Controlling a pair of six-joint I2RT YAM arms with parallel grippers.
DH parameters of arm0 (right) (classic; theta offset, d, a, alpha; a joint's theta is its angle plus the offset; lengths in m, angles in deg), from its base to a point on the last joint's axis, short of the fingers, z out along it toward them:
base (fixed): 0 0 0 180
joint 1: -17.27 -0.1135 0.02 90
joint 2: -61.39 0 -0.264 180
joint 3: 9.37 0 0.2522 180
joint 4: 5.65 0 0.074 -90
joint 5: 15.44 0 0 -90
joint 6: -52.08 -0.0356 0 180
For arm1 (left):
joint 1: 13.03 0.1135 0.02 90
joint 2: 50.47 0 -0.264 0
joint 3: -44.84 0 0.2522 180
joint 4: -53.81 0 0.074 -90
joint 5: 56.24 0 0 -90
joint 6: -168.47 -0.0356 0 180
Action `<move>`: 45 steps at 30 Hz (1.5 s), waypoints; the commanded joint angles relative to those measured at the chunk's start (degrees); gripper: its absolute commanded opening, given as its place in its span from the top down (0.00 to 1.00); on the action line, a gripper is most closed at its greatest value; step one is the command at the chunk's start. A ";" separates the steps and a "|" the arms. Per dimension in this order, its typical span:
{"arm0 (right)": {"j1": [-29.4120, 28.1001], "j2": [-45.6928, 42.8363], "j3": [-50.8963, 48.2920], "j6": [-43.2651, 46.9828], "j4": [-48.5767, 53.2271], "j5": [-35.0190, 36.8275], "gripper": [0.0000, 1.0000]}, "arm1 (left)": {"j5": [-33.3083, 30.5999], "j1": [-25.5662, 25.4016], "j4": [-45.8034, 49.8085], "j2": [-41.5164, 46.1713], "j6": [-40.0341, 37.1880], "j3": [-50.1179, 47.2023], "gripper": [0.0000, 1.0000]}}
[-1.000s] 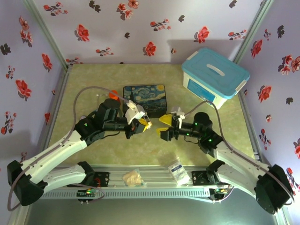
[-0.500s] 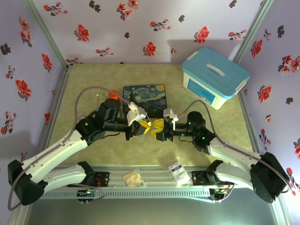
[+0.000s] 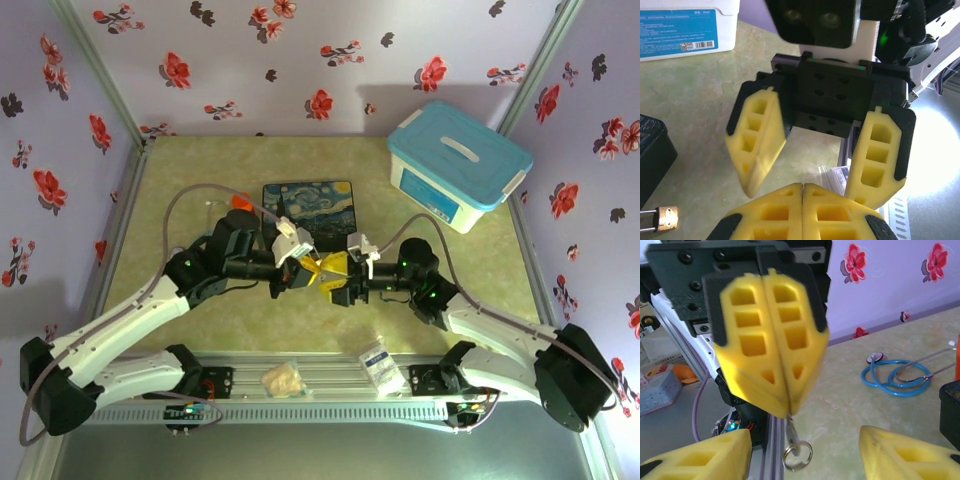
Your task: Unlock a padlock with a key
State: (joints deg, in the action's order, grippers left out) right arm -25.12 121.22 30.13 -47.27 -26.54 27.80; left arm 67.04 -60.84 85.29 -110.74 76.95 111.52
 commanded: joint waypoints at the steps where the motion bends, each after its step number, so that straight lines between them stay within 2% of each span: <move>1: -0.43 -0.94 1.61 1.62 0.89 -0.38 0.52 | 1.26 0.18 0.06 -0.09 -0.60 0.91 1.00; 10: -0.48 0.28 0.72 -0.32 -3.18 -0.44 0.75 | 1.31 0.09 -0.26 -0.19 -0.41 0.95 1.00; 13: -0.50 0.28 0.55 -0.32 -2.97 -0.28 0.76 | 1.38 0.09 -0.35 0.22 -0.61 0.91 1.00; 21: -0.49 1.14 0.52 -0.90 -2.62 -1.68 0.71 | 1.41 0.09 -0.88 0.59 -0.19 0.45 1.00; 25: -0.49 1.88 0.46 -1.05 -3.12 -1.84 0.79 | 1.40 0.00 -1.69 0.77 0.20 0.03 1.00; 29: -0.50 1.82 -0.06 -1.55 -4.43 -1.80 0.92 | 1.38 0.00 -1.64 0.73 0.11 -0.06 1.00; 35: -0.45 1.12 -0.68 -1.11 -3.95 -1.58 1.00 | 1.35 0.00 -1.89 0.80 0.20 -0.21 1.00; 39: -0.50 1.15 -1.17 -1.70 -4.11 -1.88 1.00 | 0.93 0.17 -2.74 0.86 0.49 -0.62 1.00; 40: -0.45 1.12 -1.21 -1.82 -3.87 -1.80 1.00 | 0.00 0.26 -3.67 0.99 1.16 -0.95 0.91; 42: -0.45 0.93 -1.25 -2.08 -3.25 -1.18 1.00 | -3.13 0.35 -6.61 1.85 2.84 -2.28 0.51; 43: -0.50 0.67 -1.35 -2.08 -2.76 -0.37 1.00 | -5.33 0.43 -8.96 2.69 5.10 -3.35 0.35; 45: -0.40 0.25 -1.55 -1.72 -1.60 0.55 1.00 | -8.91 0.78 -16.35 4.38 9.78 -6.52 0.29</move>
State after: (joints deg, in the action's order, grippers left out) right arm -25.28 122.82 29.56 -48.86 -28.57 26.99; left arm 63.28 -60.67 78.84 -109.10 81.04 107.94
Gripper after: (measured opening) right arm 0.049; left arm 0.673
